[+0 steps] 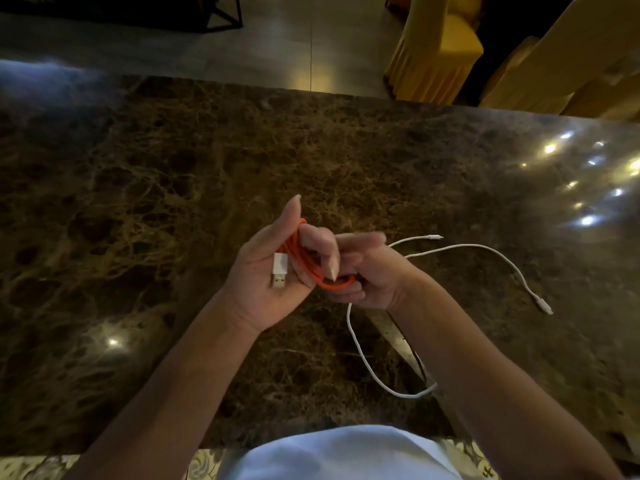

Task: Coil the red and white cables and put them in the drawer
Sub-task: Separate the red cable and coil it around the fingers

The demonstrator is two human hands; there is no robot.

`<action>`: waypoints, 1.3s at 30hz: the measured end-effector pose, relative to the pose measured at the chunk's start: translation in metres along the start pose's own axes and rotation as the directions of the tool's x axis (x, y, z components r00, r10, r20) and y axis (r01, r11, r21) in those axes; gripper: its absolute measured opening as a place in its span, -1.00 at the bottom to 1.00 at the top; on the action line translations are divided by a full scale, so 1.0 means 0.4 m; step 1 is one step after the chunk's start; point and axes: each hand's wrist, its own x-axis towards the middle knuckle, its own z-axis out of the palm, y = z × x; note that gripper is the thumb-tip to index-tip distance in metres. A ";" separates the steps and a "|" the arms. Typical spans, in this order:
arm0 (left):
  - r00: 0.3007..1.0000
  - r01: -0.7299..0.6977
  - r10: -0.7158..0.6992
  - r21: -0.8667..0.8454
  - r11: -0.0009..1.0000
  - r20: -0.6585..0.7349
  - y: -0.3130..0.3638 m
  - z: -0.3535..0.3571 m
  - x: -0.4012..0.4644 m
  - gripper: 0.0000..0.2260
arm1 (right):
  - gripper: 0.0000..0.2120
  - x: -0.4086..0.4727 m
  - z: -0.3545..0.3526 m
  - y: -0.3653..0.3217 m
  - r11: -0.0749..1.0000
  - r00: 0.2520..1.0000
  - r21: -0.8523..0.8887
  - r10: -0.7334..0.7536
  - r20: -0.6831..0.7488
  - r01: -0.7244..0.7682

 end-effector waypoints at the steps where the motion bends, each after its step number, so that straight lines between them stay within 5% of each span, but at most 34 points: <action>1: 1.000 0.006 -0.005 0.074 0.997 -0.015 0.003 -0.001 -0.001 -0.63 | -0.60 0.001 -0.001 0.005 1.000 0.999 0.022 -0.007 0.038 0.006; 4: 0.999 0.006 -0.013 0.175 0.984 0.040 0.011 -0.007 -0.002 -0.70 | -0.69 0.004 -0.001 0.019 0.997 0.998 0.081 -0.012 0.067 0.006; 7: 0.993 -0.009 0.009 0.004 1.000 0.117 0.006 -0.012 0.006 -0.62 | -0.78 0.012 0.000 0.033 0.992 0.995 0.129 -0.021 0.102 0.008; 9: 0.996 -0.078 0.082 -0.116 0.990 0.025 -0.007 -0.014 0.018 -0.59 | -0.75 0.023 0.010 0.036 0.977 0.996 0.214 -0.030 0.079 0.012; 12: 0.955 -0.246 0.205 -0.182 0.952 -0.217 -0.018 -0.009 0.043 -0.57 | -0.55 0.043 0.030 0.040 0.967 0.978 0.241 -0.030 -0.208 0.081; 16: 0.840 -0.324 0.237 -0.102 0.941 -0.488 -0.013 -0.016 0.058 -0.39 | -0.66 0.051 0.047 0.059 0.985 0.847 -0.147 -0.149 -0.510 0.084; 18: 0.807 -0.314 0.228 -0.069 0.947 -0.545 -0.015 -0.022 0.054 -0.30 | -0.75 0.048 0.053 0.070 0.874 0.744 -0.485 -0.323 -0.585 -0.002; 20: 0.778 -0.295 0.218 -0.036 0.955 -0.589 -0.016 -0.031 0.049 -0.23 | -0.81 0.039 0.063 0.071 0.708 0.704 -0.701 -0.454 -0.546 -0.087; 22: 0.740 -0.264 0.217 0.022 0.964 -0.636 -0.015 -0.040 0.045 -0.20 | -0.81 0.030 0.073 0.069 0.624 0.739 -0.770 -0.456 -0.496 -0.131; 29: 0.715 -0.050 0.115 0.114 0.992 -0.689 -0.025 -0.043 0.036 -0.16 | -0.46 -0.001 0.095 0.069 0.629 0.783 -0.778 -0.490 -0.382 0.014; 33: 0.665 -0.038 -0.023 -0.064 0.997 -0.747 -0.018 -0.062 0.035 -0.10 | -0.50 -0.025 0.070 0.043 0.155 0.873 -0.983 -0.462 -0.158 -0.096; 39: 0.740 -0.101 -0.081 -0.230 0.968 -0.667 -0.004 -0.060 0.029 -0.05 | -0.53 -0.089 0.089 0.013 -0.029 0.891 -0.999 -0.451 0.048 0.039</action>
